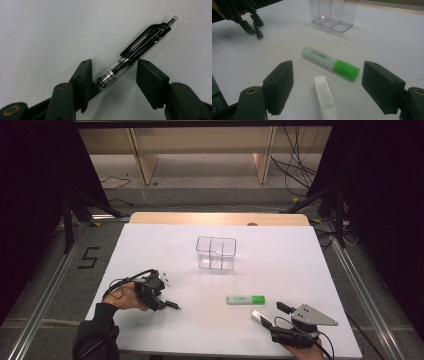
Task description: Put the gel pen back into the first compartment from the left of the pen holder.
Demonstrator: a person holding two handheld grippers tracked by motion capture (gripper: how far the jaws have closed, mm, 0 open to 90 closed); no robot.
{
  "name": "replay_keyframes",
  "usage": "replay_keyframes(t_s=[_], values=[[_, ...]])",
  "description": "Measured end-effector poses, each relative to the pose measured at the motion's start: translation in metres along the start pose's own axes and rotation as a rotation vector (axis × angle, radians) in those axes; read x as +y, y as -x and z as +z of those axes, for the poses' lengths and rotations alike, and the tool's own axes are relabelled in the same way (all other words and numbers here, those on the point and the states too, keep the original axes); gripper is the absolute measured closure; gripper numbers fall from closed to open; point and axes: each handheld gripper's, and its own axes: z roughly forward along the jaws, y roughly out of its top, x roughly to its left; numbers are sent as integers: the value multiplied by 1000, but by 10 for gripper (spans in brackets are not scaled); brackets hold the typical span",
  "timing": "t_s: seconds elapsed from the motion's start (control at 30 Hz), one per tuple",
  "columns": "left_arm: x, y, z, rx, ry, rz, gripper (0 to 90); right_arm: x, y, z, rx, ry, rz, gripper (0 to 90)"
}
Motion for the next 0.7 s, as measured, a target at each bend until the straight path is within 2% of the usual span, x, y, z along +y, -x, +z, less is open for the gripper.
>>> replay_keyframes(t_s=[0.27,0.7], values=[[1,-2,0,-36,-9,15,535,0,0,1,5,-7,3,267],[4,5,-2,-58,-35,109,744,0,1,0,1,-3,7,267]])
